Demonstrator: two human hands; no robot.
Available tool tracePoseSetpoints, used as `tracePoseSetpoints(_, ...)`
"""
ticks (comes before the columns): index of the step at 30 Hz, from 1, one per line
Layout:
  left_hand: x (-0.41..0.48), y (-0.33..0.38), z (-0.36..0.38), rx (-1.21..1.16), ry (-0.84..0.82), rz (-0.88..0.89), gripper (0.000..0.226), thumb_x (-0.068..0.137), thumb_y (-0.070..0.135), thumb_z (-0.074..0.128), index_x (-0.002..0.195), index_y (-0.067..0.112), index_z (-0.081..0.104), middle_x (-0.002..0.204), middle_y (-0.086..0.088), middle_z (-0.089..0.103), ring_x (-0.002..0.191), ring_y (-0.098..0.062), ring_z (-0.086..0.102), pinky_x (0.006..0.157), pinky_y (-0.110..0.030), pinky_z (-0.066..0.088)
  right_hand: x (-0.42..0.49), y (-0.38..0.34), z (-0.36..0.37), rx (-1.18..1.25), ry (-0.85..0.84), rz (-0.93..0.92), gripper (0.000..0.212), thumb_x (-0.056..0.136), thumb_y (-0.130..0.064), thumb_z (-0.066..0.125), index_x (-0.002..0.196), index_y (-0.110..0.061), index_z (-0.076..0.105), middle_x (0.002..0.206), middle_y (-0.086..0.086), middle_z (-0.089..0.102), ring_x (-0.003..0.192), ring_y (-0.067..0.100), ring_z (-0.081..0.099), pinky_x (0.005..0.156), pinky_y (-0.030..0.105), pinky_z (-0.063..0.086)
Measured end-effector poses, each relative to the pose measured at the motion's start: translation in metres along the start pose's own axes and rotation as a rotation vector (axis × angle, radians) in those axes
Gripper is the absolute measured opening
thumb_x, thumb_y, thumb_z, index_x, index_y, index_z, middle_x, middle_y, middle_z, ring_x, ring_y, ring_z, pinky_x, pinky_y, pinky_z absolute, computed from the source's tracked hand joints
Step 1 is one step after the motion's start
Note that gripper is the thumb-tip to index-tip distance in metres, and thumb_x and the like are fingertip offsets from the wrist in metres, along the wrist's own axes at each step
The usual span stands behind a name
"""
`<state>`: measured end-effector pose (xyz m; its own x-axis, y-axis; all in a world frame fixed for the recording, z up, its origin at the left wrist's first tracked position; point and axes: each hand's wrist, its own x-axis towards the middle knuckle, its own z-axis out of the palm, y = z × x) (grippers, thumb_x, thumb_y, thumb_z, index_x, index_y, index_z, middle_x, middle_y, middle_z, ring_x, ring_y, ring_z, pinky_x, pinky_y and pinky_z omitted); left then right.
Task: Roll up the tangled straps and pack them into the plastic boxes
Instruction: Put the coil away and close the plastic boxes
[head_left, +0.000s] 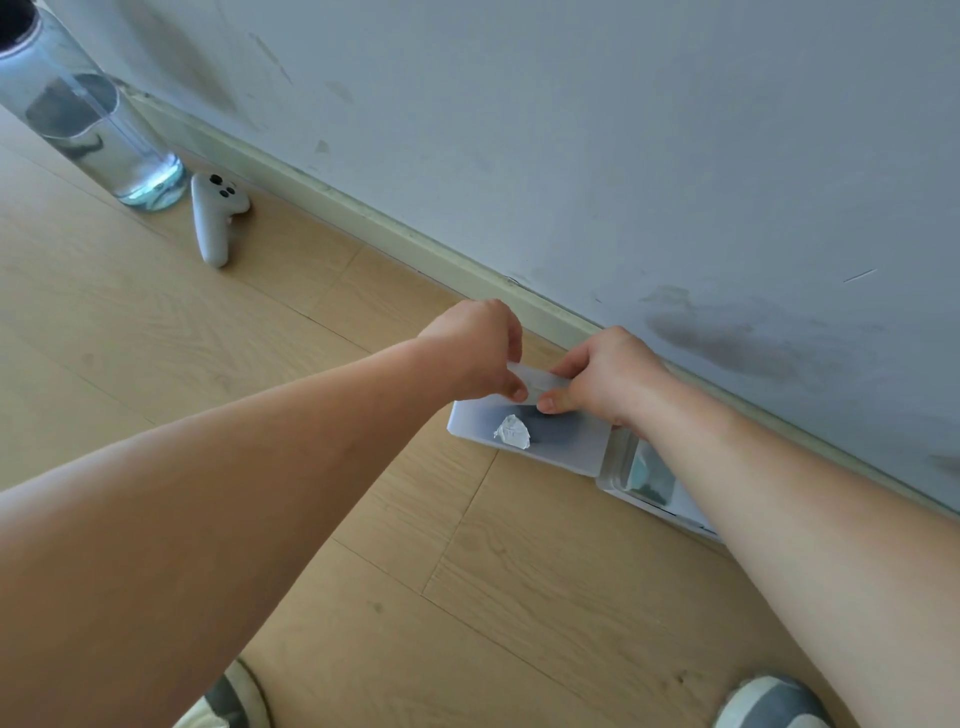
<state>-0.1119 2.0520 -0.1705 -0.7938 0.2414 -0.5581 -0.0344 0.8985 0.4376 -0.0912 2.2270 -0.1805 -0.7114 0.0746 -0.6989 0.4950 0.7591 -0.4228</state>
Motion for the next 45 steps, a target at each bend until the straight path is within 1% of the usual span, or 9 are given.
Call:
tracePoseSetpoints(9,0.006,0.014,-0.007,0.053,-0.064,0.050,0.037,0.075,0.026,0.091,0.106,0.019,0.072,0.109,-0.001,0.071,0.100,-0.024,0.067,0.079,-0.032,0.055,0.005,-0.001,0.001,0.029,-0.014,-0.004,0.052,0.068,-0.018,0.096,0.115,-0.025,0.076,0.094,-0.009,0.064,0.106,0.021,0.066,0.094,0.033,0.053)
tracePoseSetpoints(16,0.008,0.016,-0.006,0.037,-0.074,0.052,0.038,0.072,0.019,0.092,0.107,0.024,0.076,0.108,0.002,0.073,0.101,-0.022,0.069,0.087,-0.035,0.059,0.003,-0.005,0.002,0.034,0.003,-0.013,0.047,0.070,-0.015,0.094,0.113,-0.024,0.077,0.117,-0.002,0.074,0.109,0.019,0.067,0.091,0.028,0.049)
tracePoseSetpoints(23,-0.001,0.015,0.000,0.094,-0.017,0.078,0.027,0.084,0.022,0.081,0.109,0.027,0.073,0.111,0.003,0.070,0.102,-0.022,0.067,0.087,-0.038,0.060,-0.013,0.003,0.007,-0.042,0.001,-0.129,0.046,0.087,-0.028,0.080,0.131,-0.034,0.068,0.136,-0.005,0.067,0.124,0.018,0.062,0.102,0.028,0.047)
tracePoseSetpoints(25,-0.003,0.014,0.003,0.101,-0.004,0.079,0.025,0.087,0.022,0.078,0.111,0.028,0.072,0.112,0.004,0.068,0.104,-0.023,0.066,0.088,-0.040,0.059,-0.024,0.011,0.015,-0.123,-0.011,-0.221,0.052,0.089,-0.038,0.075,0.137,-0.040,0.059,0.141,-0.009,0.062,0.132,0.017,0.056,0.105,0.030,0.046)
tracePoseSetpoints(28,-0.004,0.013,0.005,0.083,-0.011,0.084,0.028,0.086,0.024,0.081,0.111,0.028,0.071,0.110,0.004,0.065,0.102,-0.023,0.063,0.088,-0.039,0.058,-0.041,0.022,0.022,-0.335,-0.055,-0.334,0.094,0.070,-0.056,0.083,0.150,-0.038,0.036,0.149,-0.013,0.046,0.142,0.015,0.039,0.110,0.041,0.044)
tracePoseSetpoints(30,-0.006,0.013,0.007,0.087,-0.024,0.094,0.028,0.086,0.026,0.082,0.112,0.027,0.071,0.110,0.004,0.065,0.102,-0.022,0.063,0.086,-0.039,0.058,-0.045,0.024,0.021,-0.362,-0.032,-0.333,0.101,0.064,-0.056,0.088,0.149,-0.044,0.034,0.147,-0.017,0.047,0.138,0.015,0.043,0.103,0.044,0.049)
tracePoseSetpoints(33,-0.007,0.013,0.007,0.110,-0.043,0.089,0.030,0.087,0.028,0.081,0.114,0.028,0.069,0.114,0.004,0.066,0.105,-0.023,0.064,0.087,-0.039,0.057,-0.044,0.027,0.022,-0.321,0.008,-0.365,0.089,0.061,-0.051,0.091,0.137,-0.046,0.045,0.131,-0.019,0.059,0.125,0.016,0.055,0.094,0.042,0.054)
tracePoseSetpoints(40,-0.019,0.007,0.021,0.069,0.009,0.097,0.034,0.097,0.029,0.069,0.129,0.041,0.067,0.124,0.006,0.067,0.110,-0.020,0.065,0.086,-0.037,0.058,-0.047,0.034,0.023,-0.232,0.039,-0.373,0.095,0.060,-0.050,0.092,0.141,-0.053,0.042,0.137,-0.026,0.054,0.131,0.009,0.049,0.102,0.038,0.050)
tracePoseSetpoints(45,-0.022,0.009,0.015,0.073,0.011,0.097,0.032,0.094,0.031,0.071,0.125,0.042,0.069,0.125,0.008,0.066,0.113,-0.019,0.063,0.084,-0.034,0.055,-0.050,0.038,0.019,-0.161,0.022,-0.350,0.089,0.057,-0.051,0.093,0.132,-0.060,0.045,0.128,-0.033,0.058,0.117,0.001,0.055,0.093,0.030,0.051)
